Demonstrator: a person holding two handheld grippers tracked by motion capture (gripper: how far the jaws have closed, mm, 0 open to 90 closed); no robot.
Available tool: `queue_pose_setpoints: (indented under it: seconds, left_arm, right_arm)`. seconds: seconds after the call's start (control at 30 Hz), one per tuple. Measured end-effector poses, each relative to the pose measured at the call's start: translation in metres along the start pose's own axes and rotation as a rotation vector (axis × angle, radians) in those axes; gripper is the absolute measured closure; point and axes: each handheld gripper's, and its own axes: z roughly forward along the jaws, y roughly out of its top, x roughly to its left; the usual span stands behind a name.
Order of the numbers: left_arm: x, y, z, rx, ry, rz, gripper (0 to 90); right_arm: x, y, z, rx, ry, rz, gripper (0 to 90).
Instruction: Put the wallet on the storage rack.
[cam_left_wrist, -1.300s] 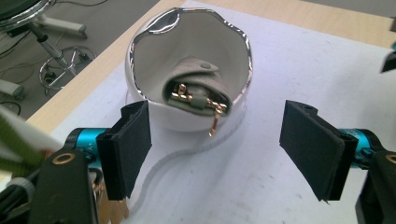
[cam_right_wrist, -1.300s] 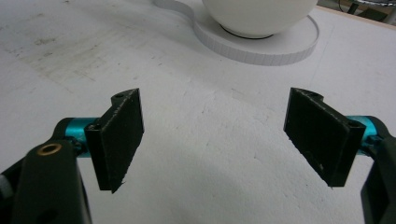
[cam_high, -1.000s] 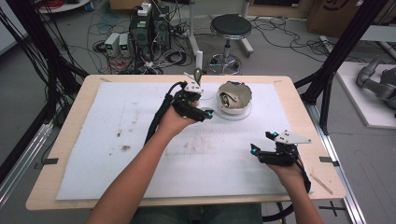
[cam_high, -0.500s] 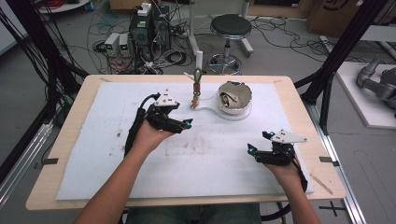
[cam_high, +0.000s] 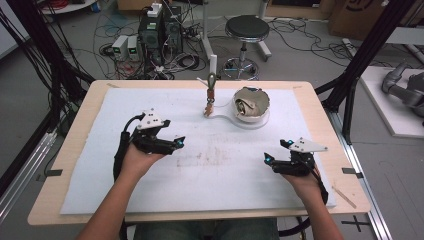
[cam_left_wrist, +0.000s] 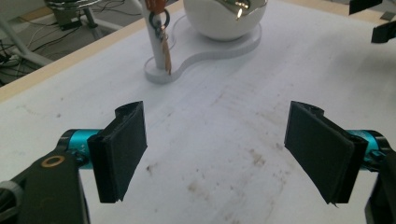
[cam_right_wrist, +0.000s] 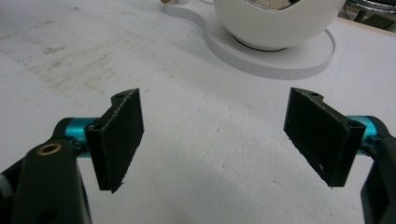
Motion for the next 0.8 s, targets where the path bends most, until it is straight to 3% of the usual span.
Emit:
queue_pose_setpoints:
  seconds: [0.37,0.53,0.8]
  left_arm:
    - [0.007,-0.032,-0.018,-0.028,0.027,-0.036,20.9]
    - [0.010,-0.045,-0.019,-0.030,0.030,-0.056,20.9]
    - [0.012,-0.063,-0.021,-0.045,0.072,-0.082,20.9]
  right_arm:
    - [-0.001,0.001,0.000,-0.007,-0.001,0.000,20.4]
    - [-0.001,0.001,0.000,-0.010,-0.002,-0.002,20.4]
    - [-0.005,0.001,0.000,-0.019,-0.006,0.016,20.3]
